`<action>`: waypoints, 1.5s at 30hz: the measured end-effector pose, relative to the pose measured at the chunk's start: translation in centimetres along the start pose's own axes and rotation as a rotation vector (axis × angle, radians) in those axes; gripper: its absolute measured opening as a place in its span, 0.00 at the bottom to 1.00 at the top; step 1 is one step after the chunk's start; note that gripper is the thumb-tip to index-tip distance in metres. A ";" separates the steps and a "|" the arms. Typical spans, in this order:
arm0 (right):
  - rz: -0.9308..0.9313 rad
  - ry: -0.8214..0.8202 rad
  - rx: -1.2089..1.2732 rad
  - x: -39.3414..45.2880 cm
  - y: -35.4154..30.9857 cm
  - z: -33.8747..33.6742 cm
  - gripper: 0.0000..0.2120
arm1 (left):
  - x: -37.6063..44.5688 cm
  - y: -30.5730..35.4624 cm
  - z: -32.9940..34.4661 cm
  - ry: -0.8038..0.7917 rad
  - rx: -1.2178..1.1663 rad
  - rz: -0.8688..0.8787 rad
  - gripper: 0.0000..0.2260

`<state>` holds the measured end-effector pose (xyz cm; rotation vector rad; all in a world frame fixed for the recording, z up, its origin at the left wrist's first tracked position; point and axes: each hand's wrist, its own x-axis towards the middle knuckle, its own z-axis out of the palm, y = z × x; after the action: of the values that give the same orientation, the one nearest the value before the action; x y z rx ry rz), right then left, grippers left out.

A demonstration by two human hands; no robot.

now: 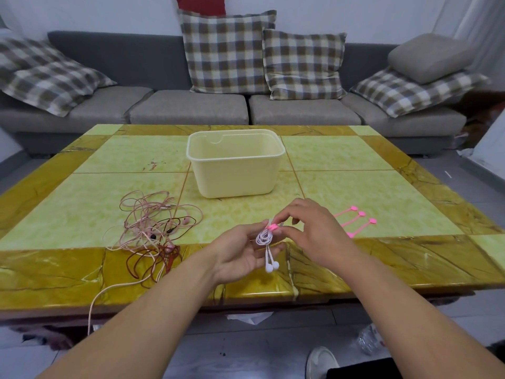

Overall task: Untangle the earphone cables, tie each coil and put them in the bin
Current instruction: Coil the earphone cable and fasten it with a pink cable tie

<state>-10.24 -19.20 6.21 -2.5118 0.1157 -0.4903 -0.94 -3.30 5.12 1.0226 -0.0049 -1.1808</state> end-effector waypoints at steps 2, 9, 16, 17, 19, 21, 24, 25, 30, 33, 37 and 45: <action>-0.039 0.012 -0.049 0.0 0.1 0.0 0.04 | 0.0 0.2 -0.1 0.012 0.005 0.009 0.08; -0.186 0.103 -0.217 0.4 -0.3 0.3 0.08 | 0.2 0.4 -0.4 0.027 -0.133 0.041 0.12; -0.186 0.238 -0.228 0.5 -1.4 1.3 0.04 | -0.1 0.7 0.1 0.017 -0.214 0.167 0.07; -0.159 0.258 -0.223 0.5 -1.7 1.6 0.04 | 0.0 0.7 0.2 0.023 -0.205 0.210 0.07; -0.094 0.272 -0.216 0.5 -2.1 1.9 0.05 | 0.1 0.6 0.2 0.030 -0.153 0.286 0.10; -0.022 0.256 -0.207 0.4 -2.3 2.0 0.05 | 0.0 0.5 0.3 0.033 -0.112 0.347 0.14; 0.072 0.226 -0.196 0.4 -2.5 2.2 0.08 | -0.1 0.4 0.4 0.049 -0.081 0.415 0.14; 0.085 0.219 -0.193 0.5 -2.7 2.3 0.08 | 0.0 0.3 0.4 0.060 -0.076 0.429 0.14; 0.083 0.217 -0.168 0.5 -3.4 2.2 0.05 | -0.2 0.5 0.2 0.070 -0.006 0.417 0.18; 0.049 0.185 -0.225 0.4 -3.0 1.7 0.04 | -0.1 0.5 -0.2 0.129 0.083 0.407 0.19; 0.123 0.120 -0.220 0.4 -3.0 2.0 0.06 | 0.0 0.5 -0.4 0.160 0.076 0.382 0.17; 0.180 0.204 -0.061 0.5 -2.0 1.6 0.03 | -0.3 0.9 -0.5 0.106 0.057 0.323 0.12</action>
<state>-9.20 -16.84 6.25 -2.4742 0.4366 -0.6752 -0.14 -2.73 5.56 1.0876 -0.1164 -0.8365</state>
